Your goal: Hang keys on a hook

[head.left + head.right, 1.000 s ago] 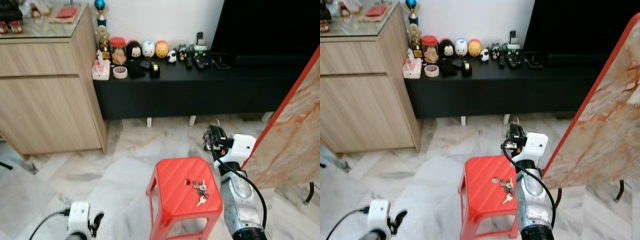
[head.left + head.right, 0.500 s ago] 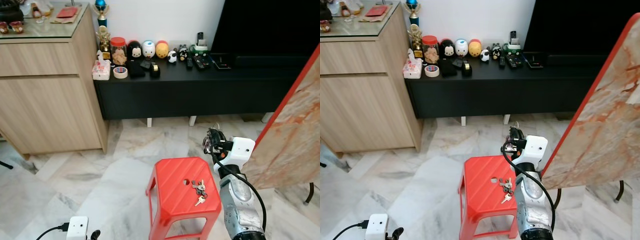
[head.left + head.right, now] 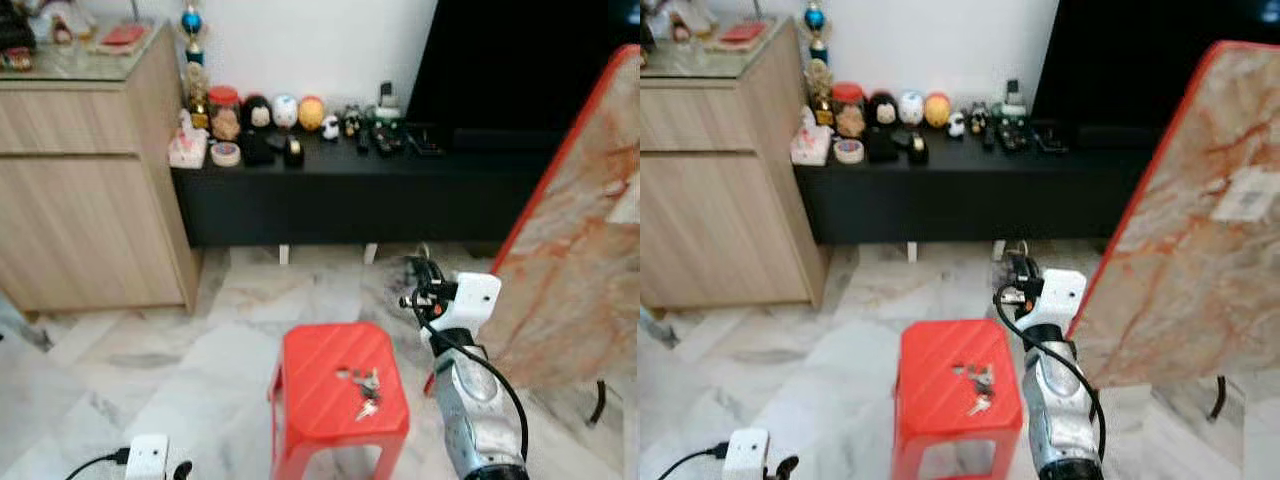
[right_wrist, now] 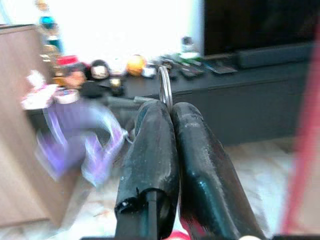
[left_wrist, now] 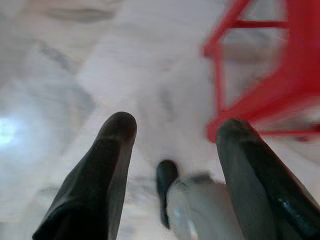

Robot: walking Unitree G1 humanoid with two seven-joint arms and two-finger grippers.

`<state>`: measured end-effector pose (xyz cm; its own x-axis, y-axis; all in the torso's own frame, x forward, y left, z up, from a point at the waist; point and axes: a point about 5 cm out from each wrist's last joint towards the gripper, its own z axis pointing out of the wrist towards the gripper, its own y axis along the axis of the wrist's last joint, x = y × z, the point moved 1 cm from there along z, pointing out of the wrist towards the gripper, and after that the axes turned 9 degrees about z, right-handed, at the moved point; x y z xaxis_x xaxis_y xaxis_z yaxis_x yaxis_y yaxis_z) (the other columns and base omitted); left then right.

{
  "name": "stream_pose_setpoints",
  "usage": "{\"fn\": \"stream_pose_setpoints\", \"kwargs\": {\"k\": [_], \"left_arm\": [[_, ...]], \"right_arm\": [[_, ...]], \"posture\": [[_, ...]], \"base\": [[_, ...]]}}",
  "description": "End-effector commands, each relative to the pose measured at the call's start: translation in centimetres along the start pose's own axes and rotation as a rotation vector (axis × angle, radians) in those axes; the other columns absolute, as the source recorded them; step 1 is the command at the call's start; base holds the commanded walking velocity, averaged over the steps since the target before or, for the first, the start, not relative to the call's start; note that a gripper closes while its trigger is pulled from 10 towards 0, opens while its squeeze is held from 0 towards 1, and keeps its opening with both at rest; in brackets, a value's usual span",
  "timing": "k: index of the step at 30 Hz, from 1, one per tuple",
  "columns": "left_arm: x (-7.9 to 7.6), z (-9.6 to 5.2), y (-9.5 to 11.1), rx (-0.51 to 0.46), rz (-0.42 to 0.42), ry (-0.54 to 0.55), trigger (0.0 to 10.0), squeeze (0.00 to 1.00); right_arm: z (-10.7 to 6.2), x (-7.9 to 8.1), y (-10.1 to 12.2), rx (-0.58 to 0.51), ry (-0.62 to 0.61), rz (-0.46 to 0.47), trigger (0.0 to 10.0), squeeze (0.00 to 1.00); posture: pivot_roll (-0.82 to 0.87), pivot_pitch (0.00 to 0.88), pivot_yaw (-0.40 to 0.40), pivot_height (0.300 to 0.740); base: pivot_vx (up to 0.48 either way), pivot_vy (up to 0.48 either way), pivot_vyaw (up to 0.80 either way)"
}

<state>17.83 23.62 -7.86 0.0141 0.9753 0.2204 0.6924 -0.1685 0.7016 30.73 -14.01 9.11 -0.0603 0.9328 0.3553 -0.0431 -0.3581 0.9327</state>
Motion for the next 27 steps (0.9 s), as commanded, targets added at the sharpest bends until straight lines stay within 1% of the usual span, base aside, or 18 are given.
{"fn": "stream_pose_setpoints", "kwargs": {"k": [1, 6, 12, 21, 24, 27], "left_arm": [[0.24, -0.15, -0.42, 0.013, 0.012, 0.0, 10.0, 0.0], [0.08, -0.21, -0.66, 0.023, 0.012, -0.003, 10.0, 0.0], [-0.53, -0.2, -0.63, 0.018, 0.02, -0.022, 10.0, 0.0], [-0.61, -0.36, -1.12, 0.036, 0.019, -0.025, 10.0, 0.0], [-0.58, -0.34, -0.99, 0.028, 0.02, -0.024, 10.0, 0.0], [-0.52, -0.34, -1.02, 0.031, 0.032, -0.024, 10.0, 0.0]], "right_arm": [[0.14, 0.19, 0.44, -0.014, 0.0, 0.006, 10.0, 0.0], [0.03, 0.18, 0.44, -0.015, -0.004, 0.008, 10.0, 0.0], [-0.13, 0.16, 0.4, -0.014, -0.007, 0.008, 10.0, 0.0], [-0.1, 0.23, 0.55, -0.018, -0.006, 0.01, 10.0, 0.0], [-0.09, 0.21, 0.59, -0.019, -0.009, 0.01, 10.0, 0.0], [-0.06, 0.21, 0.62, -0.021, -0.007, 0.01, 10.0, 0.0]], "posture": [[0.07, 0.0, -0.093, 0.74], [0.07, 0.0, -0.092, 0.74], [0.07, 0.0, -0.091, 0.74], [0.06, 0.0, -0.09, 0.74], [0.06, 0.0, -0.088, 0.74], [0.06, 0.0, -0.087, 0.74]], "base": [[0.0, -0.39, 0.0], [0.0, -0.388, 0.0], [0.0, -0.389, 0.0], [0.0, -0.389, 0.0], [0.0, -0.386, 0.0], [0.0, -0.235, 0.0]]}}
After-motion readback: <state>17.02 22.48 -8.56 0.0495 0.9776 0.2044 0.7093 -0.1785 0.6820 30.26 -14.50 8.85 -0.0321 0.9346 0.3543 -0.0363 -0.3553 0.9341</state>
